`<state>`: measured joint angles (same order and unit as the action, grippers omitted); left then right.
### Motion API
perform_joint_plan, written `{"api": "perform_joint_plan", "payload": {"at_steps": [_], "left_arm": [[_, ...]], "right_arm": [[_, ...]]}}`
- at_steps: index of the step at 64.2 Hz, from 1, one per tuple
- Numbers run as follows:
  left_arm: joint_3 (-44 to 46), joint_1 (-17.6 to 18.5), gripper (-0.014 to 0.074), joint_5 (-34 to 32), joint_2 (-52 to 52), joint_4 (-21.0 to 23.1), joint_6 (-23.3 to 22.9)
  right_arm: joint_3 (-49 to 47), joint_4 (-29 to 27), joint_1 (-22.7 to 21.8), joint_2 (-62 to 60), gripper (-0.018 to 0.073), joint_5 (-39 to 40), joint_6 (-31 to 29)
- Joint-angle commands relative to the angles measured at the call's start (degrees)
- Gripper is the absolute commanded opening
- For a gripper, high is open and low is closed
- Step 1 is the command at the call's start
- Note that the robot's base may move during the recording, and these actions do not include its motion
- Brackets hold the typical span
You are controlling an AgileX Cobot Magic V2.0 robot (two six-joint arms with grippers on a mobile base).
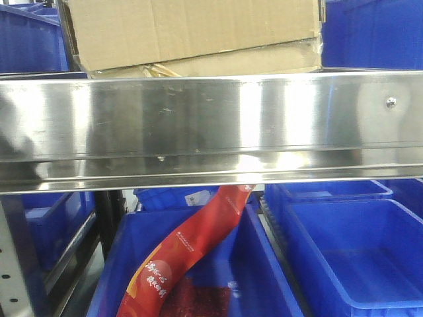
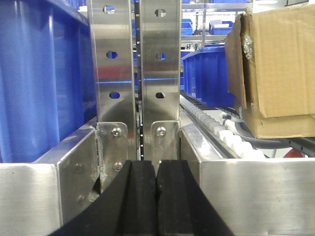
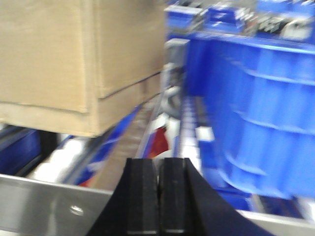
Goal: Stack two boxes on right shelf middle
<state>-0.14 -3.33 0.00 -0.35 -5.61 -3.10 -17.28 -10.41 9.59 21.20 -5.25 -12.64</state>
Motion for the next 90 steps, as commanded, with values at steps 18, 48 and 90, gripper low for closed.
{"api": "perform_joint_plan", "payload": {"at_steps": [18, 48, 90], "left_arm": [[0.1, -0.1, -0.0111, -1.3, 0.3, -0.2, 0.1], [0.1, -0.1, -0.0111, -1.3, 0.3, -0.2, 0.1], [0.1, -0.1, -0.0111, -1.3, 0.3, -0.2, 0.1]], "right_arm": [[16.5, 2.4, -5.5, -18.5, -0.0162, 1.9, 5.1], [17.3, 6.7, -5.6, -21.2, -0.0162, -1.5, 5.1], [17.3, 6.7, -5.6, -21.2, -0.0162, 2.8, 5.1]]}}
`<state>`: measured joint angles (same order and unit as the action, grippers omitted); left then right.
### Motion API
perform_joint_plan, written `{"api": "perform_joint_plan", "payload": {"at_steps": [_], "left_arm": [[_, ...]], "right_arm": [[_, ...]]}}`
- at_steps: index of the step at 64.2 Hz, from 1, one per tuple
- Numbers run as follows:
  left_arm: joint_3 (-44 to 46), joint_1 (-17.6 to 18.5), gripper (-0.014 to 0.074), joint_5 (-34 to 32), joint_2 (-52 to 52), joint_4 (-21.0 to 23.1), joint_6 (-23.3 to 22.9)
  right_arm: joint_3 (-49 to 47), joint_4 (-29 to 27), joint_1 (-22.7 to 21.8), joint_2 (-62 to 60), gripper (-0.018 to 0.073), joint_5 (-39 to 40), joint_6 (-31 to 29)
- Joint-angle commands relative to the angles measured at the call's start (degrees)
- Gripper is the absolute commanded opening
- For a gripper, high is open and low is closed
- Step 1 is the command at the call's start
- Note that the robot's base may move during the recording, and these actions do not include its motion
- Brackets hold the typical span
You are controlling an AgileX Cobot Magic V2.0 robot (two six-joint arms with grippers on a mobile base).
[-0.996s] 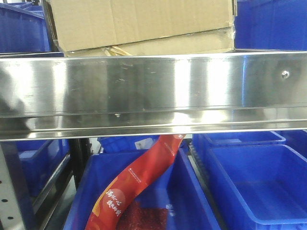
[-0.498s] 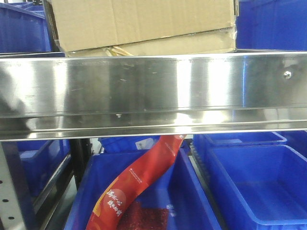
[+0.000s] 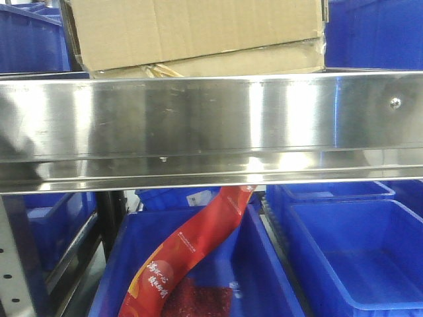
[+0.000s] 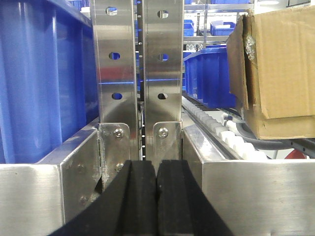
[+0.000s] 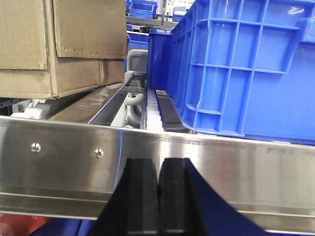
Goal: Stack two boxes on right shelf middle
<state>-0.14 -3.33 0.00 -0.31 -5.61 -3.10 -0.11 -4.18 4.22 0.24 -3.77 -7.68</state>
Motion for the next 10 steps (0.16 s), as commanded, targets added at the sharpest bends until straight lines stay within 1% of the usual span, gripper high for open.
{"api": "perform_joint_plan", "payload": {"at_steps": [1, 10], "left_arm": [[0.1, -0.1, -0.0111, -1.3, 0.3, -0.2, 0.1], [0.1, -0.1, -0.0111, -1.3, 0.3, -0.2, 0.1]], "right_arm": [[0.1, 0.5, -0.2, -0.2, -0.0162, 1.3, 0.1], [0.1, 0.5, -0.2, -0.2, -0.0162, 1.3, 0.1]]}}
